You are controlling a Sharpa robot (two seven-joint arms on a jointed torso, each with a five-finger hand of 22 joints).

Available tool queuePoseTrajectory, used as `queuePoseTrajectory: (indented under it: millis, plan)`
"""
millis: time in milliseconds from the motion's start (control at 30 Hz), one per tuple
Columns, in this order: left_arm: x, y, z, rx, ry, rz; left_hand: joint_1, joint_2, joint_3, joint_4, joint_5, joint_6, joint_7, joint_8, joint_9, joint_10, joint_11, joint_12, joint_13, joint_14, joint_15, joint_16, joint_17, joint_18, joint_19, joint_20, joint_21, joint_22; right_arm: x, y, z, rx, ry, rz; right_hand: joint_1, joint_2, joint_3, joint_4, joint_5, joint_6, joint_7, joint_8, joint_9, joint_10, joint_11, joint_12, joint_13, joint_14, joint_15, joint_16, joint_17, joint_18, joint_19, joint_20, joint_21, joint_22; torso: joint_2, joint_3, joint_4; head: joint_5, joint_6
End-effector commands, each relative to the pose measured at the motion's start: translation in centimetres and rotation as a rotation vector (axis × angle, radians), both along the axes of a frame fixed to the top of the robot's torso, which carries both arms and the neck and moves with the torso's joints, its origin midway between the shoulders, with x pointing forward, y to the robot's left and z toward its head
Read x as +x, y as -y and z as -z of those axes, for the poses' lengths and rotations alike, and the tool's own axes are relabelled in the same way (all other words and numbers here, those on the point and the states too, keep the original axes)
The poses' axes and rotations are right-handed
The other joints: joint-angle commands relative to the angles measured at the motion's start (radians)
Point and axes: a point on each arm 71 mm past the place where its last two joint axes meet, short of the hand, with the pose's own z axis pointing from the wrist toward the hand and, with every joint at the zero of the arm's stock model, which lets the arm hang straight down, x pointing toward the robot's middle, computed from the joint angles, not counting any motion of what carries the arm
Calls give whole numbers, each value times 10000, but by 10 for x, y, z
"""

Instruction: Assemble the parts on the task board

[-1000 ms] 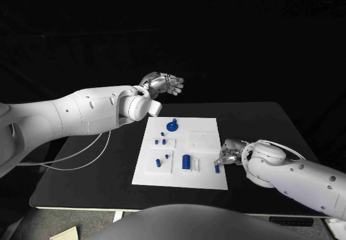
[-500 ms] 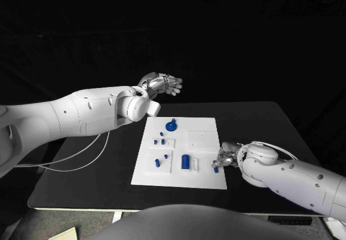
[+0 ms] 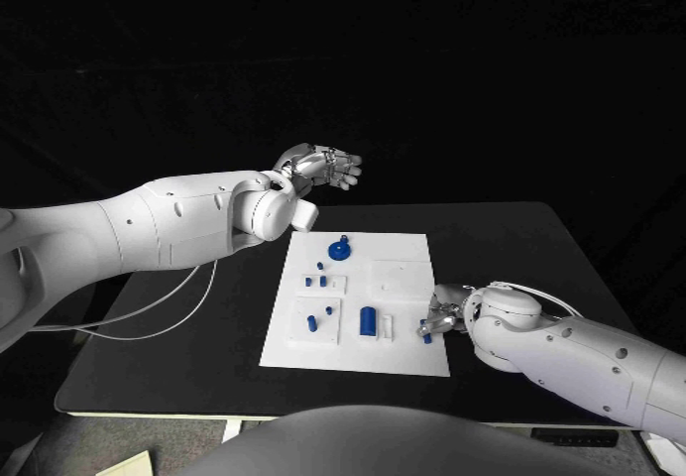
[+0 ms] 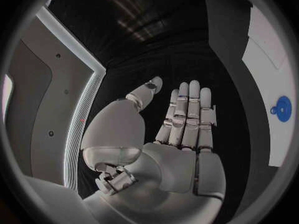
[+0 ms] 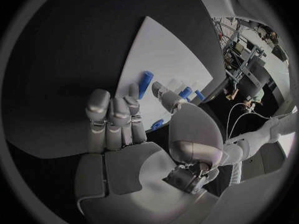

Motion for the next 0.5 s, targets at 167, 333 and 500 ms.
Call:
queuePoseTrajectory:
  millis: [167, 333, 500]
  plan:
    - [0, 3, -1, -55, 88, 173, -90, -5, -11, 71, 20, -22, -62, 37, -15, 6, -15, 39, -19, 80, -11, -49, 20, 145, -30, 73, -36, 15, -8, -2, 14, -1057, 305, -835, 134, 79, -56, -184, -14, 81, 3, -139, -107, -10, -33, -58, -36, -27, -63, 13, 8, 676, -44, 34, 51, 16, 1, -3, 8, 11, 2]
    - [0, 3, -2, -55, 89, 178, -89, -6, -11, 70, 20, -24, -62, 37, -17, 5, -15, 38, -20, 79, -11, -53, 25, 145, -31, 73, -37, 16, -9, -4, 18, -1435, 604, -1186, 398, 150, 37, -445, -14, 109, 0, -184, -123, -16, -37, -76, -57, -32, -67, 15, 7, 676, -52, 19, 53, 18, 0, 2, 3, 54, 2]
    - [0, 3, -2, -54, 90, 178, -88, -7, -12, 69, 20, -26, -62, 38, -19, 5, -15, 38, -21, 78, -10, -57, 28, 145, -32, 74, -38, 17, -9, -3, 19, -1504, 595, -1209, 767, 206, 215, -810, -14, 127, 7, -235, -142, -48, -30, -115, -91, -39, -59, 6, 0, 676, -73, 20, 45, 19, -3, -2, 3, 30, 2]
